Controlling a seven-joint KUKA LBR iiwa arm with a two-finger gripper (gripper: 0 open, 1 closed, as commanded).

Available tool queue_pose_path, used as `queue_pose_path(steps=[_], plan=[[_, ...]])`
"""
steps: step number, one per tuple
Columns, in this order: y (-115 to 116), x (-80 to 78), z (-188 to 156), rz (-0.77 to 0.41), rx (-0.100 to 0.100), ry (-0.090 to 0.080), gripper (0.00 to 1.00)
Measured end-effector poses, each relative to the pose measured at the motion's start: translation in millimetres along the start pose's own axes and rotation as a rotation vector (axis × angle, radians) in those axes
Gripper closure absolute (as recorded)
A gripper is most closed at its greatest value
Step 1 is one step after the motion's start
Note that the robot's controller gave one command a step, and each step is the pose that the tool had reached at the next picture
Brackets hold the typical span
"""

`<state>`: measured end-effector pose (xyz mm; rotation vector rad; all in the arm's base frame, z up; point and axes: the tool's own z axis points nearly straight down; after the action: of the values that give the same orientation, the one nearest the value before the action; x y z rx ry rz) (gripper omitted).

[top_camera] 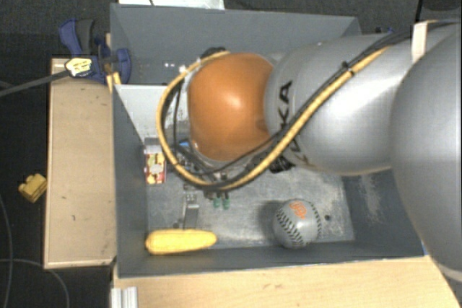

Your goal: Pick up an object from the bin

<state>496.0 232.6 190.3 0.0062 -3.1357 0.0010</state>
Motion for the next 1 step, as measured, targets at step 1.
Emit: queue_pose_path(steps=[1], plan=[[-1.3,-2.1,-4.6,0.005,-0.002,-0.008,0.00]])
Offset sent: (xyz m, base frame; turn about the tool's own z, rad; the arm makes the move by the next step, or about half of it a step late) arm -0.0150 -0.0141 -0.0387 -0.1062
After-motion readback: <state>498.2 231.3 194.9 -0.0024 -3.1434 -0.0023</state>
